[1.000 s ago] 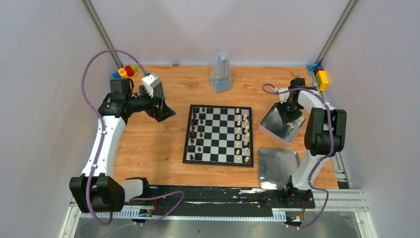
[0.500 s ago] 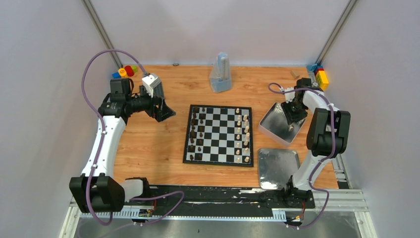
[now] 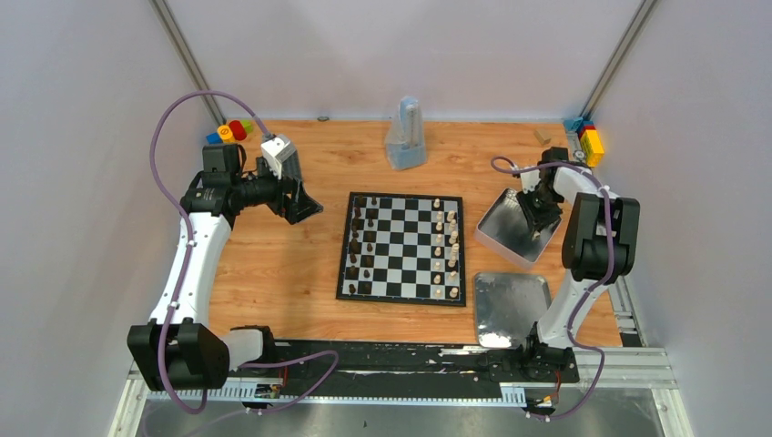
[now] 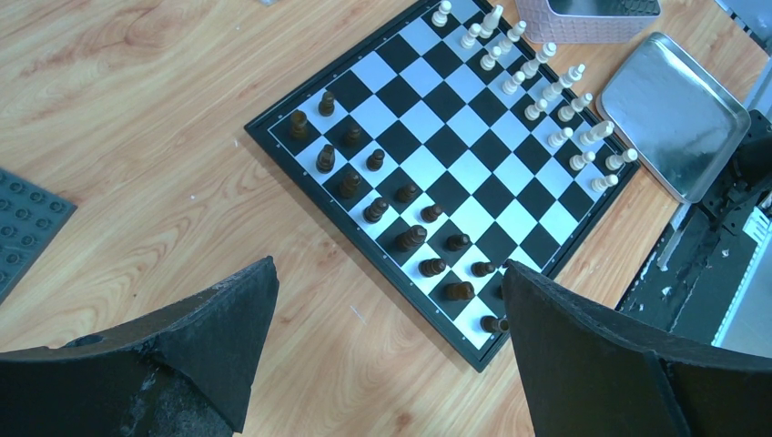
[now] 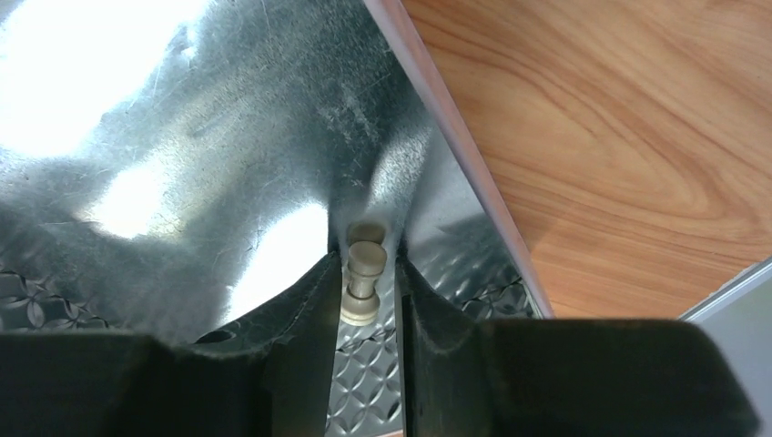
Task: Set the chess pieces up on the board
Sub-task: Pick up the chess piece from the storage box, then place the chess piece on the chessboard.
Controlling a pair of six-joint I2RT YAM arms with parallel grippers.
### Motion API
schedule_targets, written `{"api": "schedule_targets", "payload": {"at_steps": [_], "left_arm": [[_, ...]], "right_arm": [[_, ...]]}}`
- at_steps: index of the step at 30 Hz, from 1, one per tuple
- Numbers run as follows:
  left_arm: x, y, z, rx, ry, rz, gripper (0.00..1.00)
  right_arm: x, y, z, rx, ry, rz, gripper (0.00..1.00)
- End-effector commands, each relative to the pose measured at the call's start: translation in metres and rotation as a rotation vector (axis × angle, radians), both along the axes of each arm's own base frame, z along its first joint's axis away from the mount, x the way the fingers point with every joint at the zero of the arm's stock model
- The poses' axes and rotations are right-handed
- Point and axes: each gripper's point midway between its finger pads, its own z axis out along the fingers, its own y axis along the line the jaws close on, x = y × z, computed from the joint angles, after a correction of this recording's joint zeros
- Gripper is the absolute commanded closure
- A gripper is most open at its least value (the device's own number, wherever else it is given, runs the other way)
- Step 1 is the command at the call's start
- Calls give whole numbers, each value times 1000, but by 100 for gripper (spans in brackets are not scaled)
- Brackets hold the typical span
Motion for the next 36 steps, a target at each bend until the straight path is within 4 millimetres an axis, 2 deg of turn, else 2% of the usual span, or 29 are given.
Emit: {"api": "schedule_targets", "payload": {"at_steps": [1,7,9,11,18,20,23,26,28,29,30,31,36], "left_arm": [[1,1,8,6,-42,-7,0],[3,2,7,10,-44,-3,0],[4,3,7,15,-45,2,0],[5,4,7,20,-50,9,0],[13,8,12,32,-71,41,0],[16,9,13,35,-80,52,0],[21,10,17,32,-94,69,0],[25,10,21,20,-106,79,0],[28,9,25,12,-123,84,0],[29,9,28,10,-136,85,0],[29,9,29,4,-138,88,0],[31,9,30,1,-148,89,0],[30,7,33,-21,-166,98,0]], "right_arm": [[11,0,3,2,-22,10,73],[18,7,12,40,-56,16,90],[24,14,25,78,-98,16,95],[33,26,46,142,-164,20,97],[58,103,141,513,-474,158,100],[61,126,161,630,-533,210,100],[67,154,175,752,-597,269,100],[72,178,173,839,-635,304,100],[73,195,165,862,-657,337,100],[74,197,157,853,-676,341,100],[71,214,151,852,-687,379,100],[72,220,148,837,-717,400,100],[73,236,126,805,-770,463,100]]}}
